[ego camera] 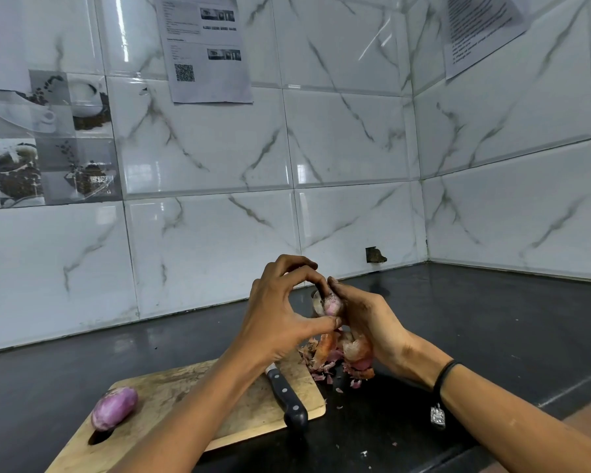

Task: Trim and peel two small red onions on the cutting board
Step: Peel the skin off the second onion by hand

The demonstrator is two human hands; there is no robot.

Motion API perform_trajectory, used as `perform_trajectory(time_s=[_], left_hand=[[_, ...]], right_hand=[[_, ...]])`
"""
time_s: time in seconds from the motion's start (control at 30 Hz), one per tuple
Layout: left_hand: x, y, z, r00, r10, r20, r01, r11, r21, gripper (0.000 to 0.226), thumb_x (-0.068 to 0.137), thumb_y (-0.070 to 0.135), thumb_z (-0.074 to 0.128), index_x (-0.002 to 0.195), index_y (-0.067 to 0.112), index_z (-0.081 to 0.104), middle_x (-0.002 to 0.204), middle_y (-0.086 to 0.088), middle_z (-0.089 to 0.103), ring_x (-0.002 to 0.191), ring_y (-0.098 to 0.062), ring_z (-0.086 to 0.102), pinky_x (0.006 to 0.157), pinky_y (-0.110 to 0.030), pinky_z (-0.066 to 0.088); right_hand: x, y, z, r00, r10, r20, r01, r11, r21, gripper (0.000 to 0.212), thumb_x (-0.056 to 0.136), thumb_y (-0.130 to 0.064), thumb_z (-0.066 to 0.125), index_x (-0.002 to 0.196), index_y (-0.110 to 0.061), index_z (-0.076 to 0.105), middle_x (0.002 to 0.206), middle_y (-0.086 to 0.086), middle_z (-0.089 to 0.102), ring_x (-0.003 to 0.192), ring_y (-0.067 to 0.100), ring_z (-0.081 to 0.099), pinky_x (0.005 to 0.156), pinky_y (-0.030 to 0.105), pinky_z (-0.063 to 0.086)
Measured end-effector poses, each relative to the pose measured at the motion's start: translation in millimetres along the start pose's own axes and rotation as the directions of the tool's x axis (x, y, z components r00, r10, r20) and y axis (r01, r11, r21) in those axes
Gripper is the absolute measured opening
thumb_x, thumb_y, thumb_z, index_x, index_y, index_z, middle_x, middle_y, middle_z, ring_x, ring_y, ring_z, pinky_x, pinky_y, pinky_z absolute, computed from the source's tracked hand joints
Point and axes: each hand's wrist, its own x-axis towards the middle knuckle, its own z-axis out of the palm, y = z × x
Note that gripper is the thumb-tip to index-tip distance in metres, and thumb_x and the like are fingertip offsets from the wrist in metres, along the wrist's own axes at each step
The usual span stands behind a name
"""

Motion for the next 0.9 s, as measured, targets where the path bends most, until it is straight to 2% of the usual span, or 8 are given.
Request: perform_trajectory(time_s=[0.1,0.23,0.37,0.43,0.5,0.67,0.8,0.9], left_hand=[[-0.7,-1.0,0.4,1.0,0.011,0.003,-0.011,1.0,0.002,0.03,0.057,0.04,0.088,0.077,0.039,0.066,0.121,0.028,0.05,0.124,0.001,0.046,0.105,-0.047,0.039],[-2.8,-0.8,2.6,1.0,0.026,-0.014,-0.025,1.0,0.015,0.028,0.062,0.035,0.087,0.068,0.037,0.06,0.119,0.026,0.052,0.121,0.001,0.048,0.104,-0.045,0.041],[-0.7,-1.4,0.1,0.999,0.038,-0.033,-0.036,0.999,0.038,0.047,0.059,0.04,0.089,0.086,0.043,0.051,0.116,0.025,0.051,0.118,0.003,0.047,0.103,-0.039,0.04],[-0.4,-2.0,-0.2,0.999,0.03,-0.03,-0.029,0.998,0.049,0.051,0.06,0.04,0.092,0.093,0.042,0.054,0.118,0.024,0.051,0.118,0.004,0.046,0.104,-0.038,0.039],[0.0,-3.1,0.1,0.999,0.028,-0.03,-0.026,0.999,0.048,0.048,0.06,0.04,0.093,0.096,0.038,0.061,0.119,0.024,0.051,0.12,0.004,0.046,0.106,-0.038,0.039],[-0.2,-4.5,-0.1,1.0,0.004,-0.02,-0.003,0.999,0.034,0.042,0.058,0.039,0.094,0.09,0.039,0.067,0.12,0.026,0.05,0.122,0.004,0.044,0.108,-0.04,0.038],[-0.3,-4.7,-0.6,1.0,0.006,-0.005,-0.006,0.998,0.063,0.04,0.056,0.041,0.094,0.086,0.039,0.067,0.121,0.024,0.05,0.121,0.0,0.046,0.106,-0.043,0.039],[-2.3,-4.3,1.1,1.0,-0.001,-0.005,0.001,0.998,0.059,0.026,0.061,0.043,0.088,0.072,0.042,0.065,0.119,0.027,0.05,0.12,-0.004,0.048,0.102,-0.043,0.043]], right_hand=[[0.1,0.9,0.2,1.0,-0.017,-0.013,0.017,0.999,-0.032,0.052,0.085,-0.047,0.057,0.119,-0.009,0.059,0.092,0.016,0.058,0.085,0.031,0.054,0.071,0.036,0.052],[2.9,2.4,-6.8,0.997,-0.03,-0.069,0.025,0.997,-0.072,0.074,0.082,-0.05,0.055,0.125,0.009,0.058,0.1,0.019,0.062,0.091,0.028,0.062,0.073,0.032,0.057],[7.2,6.3,-11.2,0.995,-0.032,-0.089,0.022,0.993,-0.112,0.061,0.081,-0.05,0.056,0.121,-0.004,0.065,0.094,0.008,0.075,0.088,0.018,0.07,0.078,0.031,0.057],[8.9,7.3,-13.0,0.996,-0.038,-0.087,0.029,0.995,-0.099,0.045,0.09,-0.044,0.052,0.115,-0.008,0.064,0.079,0.001,0.075,0.077,0.011,0.07,0.071,0.026,0.057],[9.4,7.7,-13.3,0.995,-0.051,-0.08,0.045,0.996,-0.079,0.046,0.088,-0.043,0.052,0.115,-0.008,0.064,0.075,0.0,0.073,0.073,0.011,0.07,0.069,0.025,0.057],[8.4,8.0,-11.2,0.995,-0.044,-0.088,0.037,0.996,-0.076,0.077,0.078,-0.051,0.057,0.133,0.003,0.056,0.097,0.012,0.067,0.096,0.025,0.059,0.087,0.036,0.05],[6.7,7.3,-10.1,0.995,-0.029,-0.093,0.022,0.997,-0.068,0.071,0.083,-0.05,0.058,0.133,0.0,0.056,0.108,0.015,0.065,0.102,0.029,0.057,0.093,0.043,0.048],[6.4,7.1,-8.3,0.991,-0.046,-0.122,0.027,0.988,-0.15,0.057,0.092,-0.055,0.057,0.125,-0.009,0.062,0.123,0.024,0.065,0.106,0.029,0.059,0.1,0.049,0.05]])
